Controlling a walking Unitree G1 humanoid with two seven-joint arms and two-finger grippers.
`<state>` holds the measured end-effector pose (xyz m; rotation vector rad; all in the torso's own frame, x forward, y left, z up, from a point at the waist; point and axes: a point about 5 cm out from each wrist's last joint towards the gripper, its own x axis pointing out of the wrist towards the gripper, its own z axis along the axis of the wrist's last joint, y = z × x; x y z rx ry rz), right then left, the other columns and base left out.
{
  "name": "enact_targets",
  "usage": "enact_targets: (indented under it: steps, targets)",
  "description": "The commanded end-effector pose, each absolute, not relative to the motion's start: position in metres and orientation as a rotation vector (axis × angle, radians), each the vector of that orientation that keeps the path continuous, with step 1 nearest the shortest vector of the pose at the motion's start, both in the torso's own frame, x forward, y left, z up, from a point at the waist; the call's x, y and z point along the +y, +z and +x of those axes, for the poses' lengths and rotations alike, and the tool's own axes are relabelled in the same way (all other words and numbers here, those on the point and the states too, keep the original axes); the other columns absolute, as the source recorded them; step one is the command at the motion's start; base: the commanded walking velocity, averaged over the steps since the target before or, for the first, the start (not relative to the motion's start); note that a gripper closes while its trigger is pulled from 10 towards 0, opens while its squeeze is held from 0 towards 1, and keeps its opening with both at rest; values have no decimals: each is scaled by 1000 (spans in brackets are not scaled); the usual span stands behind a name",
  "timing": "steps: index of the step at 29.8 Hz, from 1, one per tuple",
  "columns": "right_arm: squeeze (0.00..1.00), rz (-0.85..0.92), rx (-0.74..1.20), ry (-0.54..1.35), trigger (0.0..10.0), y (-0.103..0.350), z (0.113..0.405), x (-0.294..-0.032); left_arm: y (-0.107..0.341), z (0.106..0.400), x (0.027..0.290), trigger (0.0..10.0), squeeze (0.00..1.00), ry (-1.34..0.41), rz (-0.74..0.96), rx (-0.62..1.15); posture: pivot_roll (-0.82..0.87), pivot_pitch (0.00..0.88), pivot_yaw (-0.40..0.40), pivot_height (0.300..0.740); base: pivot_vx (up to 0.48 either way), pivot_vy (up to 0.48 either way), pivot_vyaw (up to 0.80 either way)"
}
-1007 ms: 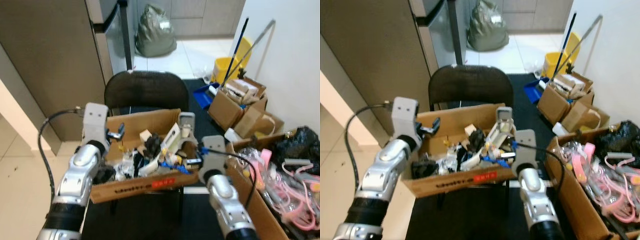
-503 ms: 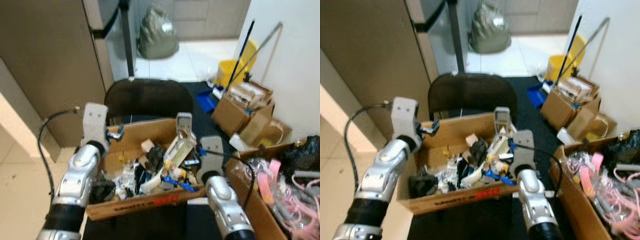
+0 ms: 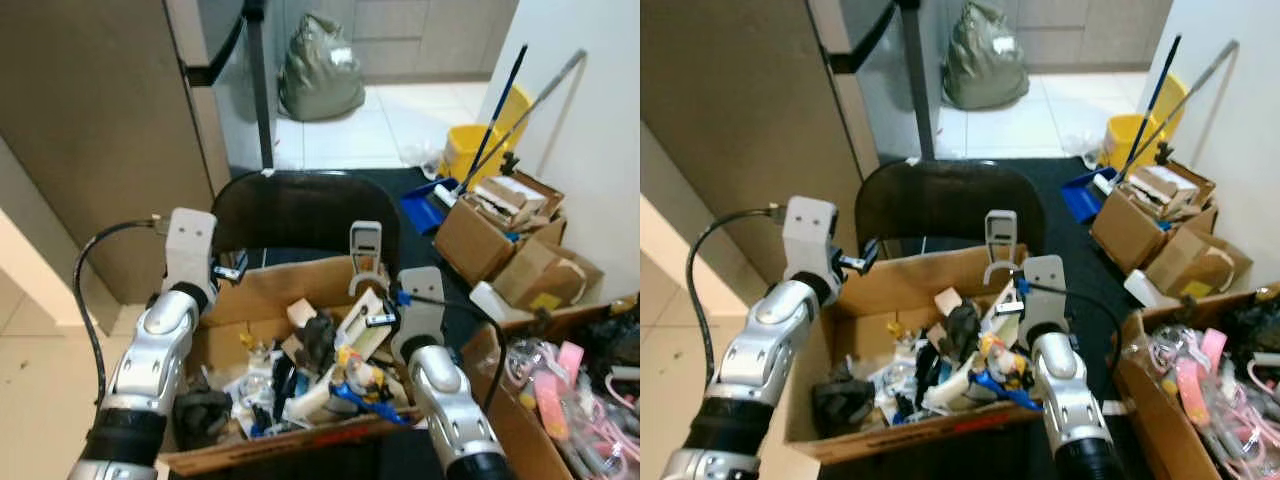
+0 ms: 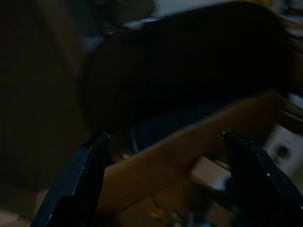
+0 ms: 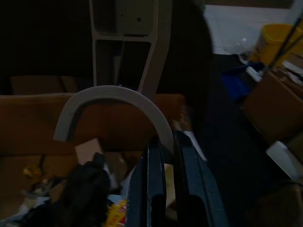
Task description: Picking trash to rubbish bin
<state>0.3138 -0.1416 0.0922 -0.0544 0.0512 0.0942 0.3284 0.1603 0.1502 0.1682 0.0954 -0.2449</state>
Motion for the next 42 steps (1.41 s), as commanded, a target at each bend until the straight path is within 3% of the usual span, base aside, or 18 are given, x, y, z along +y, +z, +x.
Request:
enact_targets:
  steps: [1,5,12,19,25,42]
  targets:
    - [0,-33,70,105,10000,87,312,-142,144,322,162,10000,0,-313,185,129,27,96,36,740,0,0,0]
    - [0,-61,78,134,10000,87,315,-142,142,314,163,10000,0,-425,184,154,27,95,35,740,0,0,0]
    - [0,-204,165,395,10000,79,320,-123,137,286,170,10000,0,-688,180,264,35,96,37,740,0,0,0]
    - [0,-362,211,550,10000,76,326,-109,140,280,171,10000,0,-754,157,304,41,95,33,740,0,0,0]
    - [0,-377,245,607,10000,76,331,-102,139,276,171,10000,0,-799,154,350,47,99,32,740,0,0,0]
    - [0,-383,251,457,10000,79,343,-125,129,266,175,10000,0,-834,220,492,53,114,47,740,0,0,0]
